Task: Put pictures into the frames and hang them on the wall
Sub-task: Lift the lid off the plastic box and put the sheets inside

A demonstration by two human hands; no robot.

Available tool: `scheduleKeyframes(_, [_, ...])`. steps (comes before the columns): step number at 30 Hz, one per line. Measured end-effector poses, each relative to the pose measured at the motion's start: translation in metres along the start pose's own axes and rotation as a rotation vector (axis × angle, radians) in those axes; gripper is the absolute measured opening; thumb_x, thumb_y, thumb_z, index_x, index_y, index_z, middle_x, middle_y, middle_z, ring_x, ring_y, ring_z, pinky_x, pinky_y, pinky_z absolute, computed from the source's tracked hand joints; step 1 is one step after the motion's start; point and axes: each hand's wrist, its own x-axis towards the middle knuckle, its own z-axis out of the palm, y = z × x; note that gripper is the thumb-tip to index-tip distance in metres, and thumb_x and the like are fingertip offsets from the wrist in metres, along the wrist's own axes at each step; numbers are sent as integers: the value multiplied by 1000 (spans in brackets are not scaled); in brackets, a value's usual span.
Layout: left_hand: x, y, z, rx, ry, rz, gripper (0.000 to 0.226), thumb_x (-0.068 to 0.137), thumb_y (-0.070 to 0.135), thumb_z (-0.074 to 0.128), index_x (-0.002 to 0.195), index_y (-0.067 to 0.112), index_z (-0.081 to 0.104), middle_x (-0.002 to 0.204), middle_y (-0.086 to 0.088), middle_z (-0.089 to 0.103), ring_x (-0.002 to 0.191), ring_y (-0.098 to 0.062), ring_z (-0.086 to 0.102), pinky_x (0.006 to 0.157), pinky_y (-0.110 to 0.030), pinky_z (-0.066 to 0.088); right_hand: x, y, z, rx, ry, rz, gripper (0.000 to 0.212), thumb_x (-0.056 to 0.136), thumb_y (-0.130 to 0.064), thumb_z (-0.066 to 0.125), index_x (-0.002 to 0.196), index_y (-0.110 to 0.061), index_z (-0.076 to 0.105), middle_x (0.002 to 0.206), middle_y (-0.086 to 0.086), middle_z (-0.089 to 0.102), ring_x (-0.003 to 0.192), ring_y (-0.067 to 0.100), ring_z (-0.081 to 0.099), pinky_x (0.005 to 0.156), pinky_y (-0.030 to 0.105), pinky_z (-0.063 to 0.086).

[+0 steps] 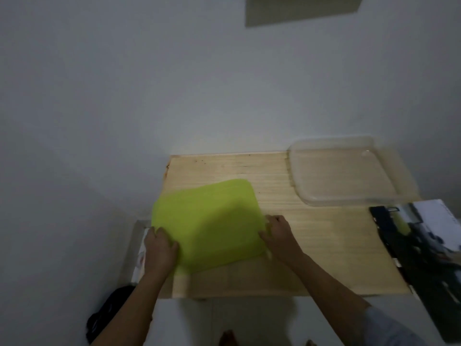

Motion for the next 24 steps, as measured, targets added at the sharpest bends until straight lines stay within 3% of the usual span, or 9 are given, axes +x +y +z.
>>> scheduleKeyframes(3, [-5, 57, 10, -56, 27, 163, 49, 86, 9, 59, 129, -9, 43, 140, -29, 33, 129, -42, 30, 107, -43, 26, -11, 19, -47, 69, 29, -22, 44, 85, -12, 61, 126, 0, 50, 123, 18, 52, 115, 29, 51, 97, 32, 40])
scheduleKeyframes(5, [-15, 109, 25, -142, 21, 302, 44, 86, 18, 53, 122, -7, 51, 130, -25, 43, 122, -38, 37, 103, -39, 30, -21, 41, -89, 86, 73, -36, 42, 87, -11, 60, 126, 1, 51, 122, 16, 54, 111, 25, 54, 94, 27, 42])
scheduleKeyframes(8, [-40, 195, 60, -238, -42, 653, 45, 81, 30, 40, 105, -2, 61, 106, -21, 57, 104, -25, 44, 92, -32, 33, -42, 84, -156, 167, 164, 55, 38, 91, -14, 55, 128, -4, 50, 124, 11, 52, 108, 15, 52, 90, 17, 39])
scheduleKeyframes(10, [-67, 253, 85, -283, -141, 846, 40, 83, 29, 40, 101, 1, 63, 99, -16, 61, 98, -18, 45, 88, -25, 34, -61, 121, -197, 208, 235, 136, 36, 93, -14, 53, 127, -4, 51, 125, 10, 54, 113, 18, 52, 92, 21, 40])
scheduleKeyframes(14, [-121, 339, 142, -244, -294, 1081, 46, 85, 33, 37, 112, 4, 62, 110, -15, 61, 106, -13, 41, 95, -22, 33, -107, 197, -255, 198, 412, 305, 31, 91, -8, 54, 122, -4, 55, 123, 13, 56, 114, 27, 54, 100, 37, 43])
scheduleKeyframes(18, [-161, 392, 189, -134, -454, 1108, 43, 94, 30, 41, 131, 10, 46, 133, -9, 47, 124, -20, 39, 107, -31, 32, -141, 263, -277, 172, 491, 469, 31, 90, -9, 56, 121, -4, 56, 124, 15, 56, 114, 28, 53, 100, 36, 41])
scheduleKeyframes(20, [-175, 407, 211, -36, -473, 1109, 48, 98, 31, 40, 142, 14, 33, 148, -7, 32, 137, -24, 26, 114, -33, 22, -148, 288, -280, 125, 472, 527, 35, 89, -11, 56, 124, -5, 53, 127, 17, 52, 117, 29, 50, 101, 34, 37])
scheduleKeyframes(22, [-181, 412, 228, 133, -486, 1106, 54, 99, 39, 31, 147, 17, 19, 156, -5, 13, 144, -25, 7, 117, -35, 7, -148, 305, -280, 93, 435, 567, 35, 89, -13, 56, 123, -5, 52, 128, 18, 49, 117, 31, 47, 99, 34, 37])
scheduleKeyframes(24, [-183, 410, 237, 271, -474, 1134, 65, 95, 55, 9, 148, 17, 12, 157, -6, 3, 145, -26, -2, 115, -33, -4, -142, 316, -279, 45, 390, 586, 22, 89, -16, 54, 109, -9, 52, 122, 19, 51, 108, 30, 48, 88, 34, 40])
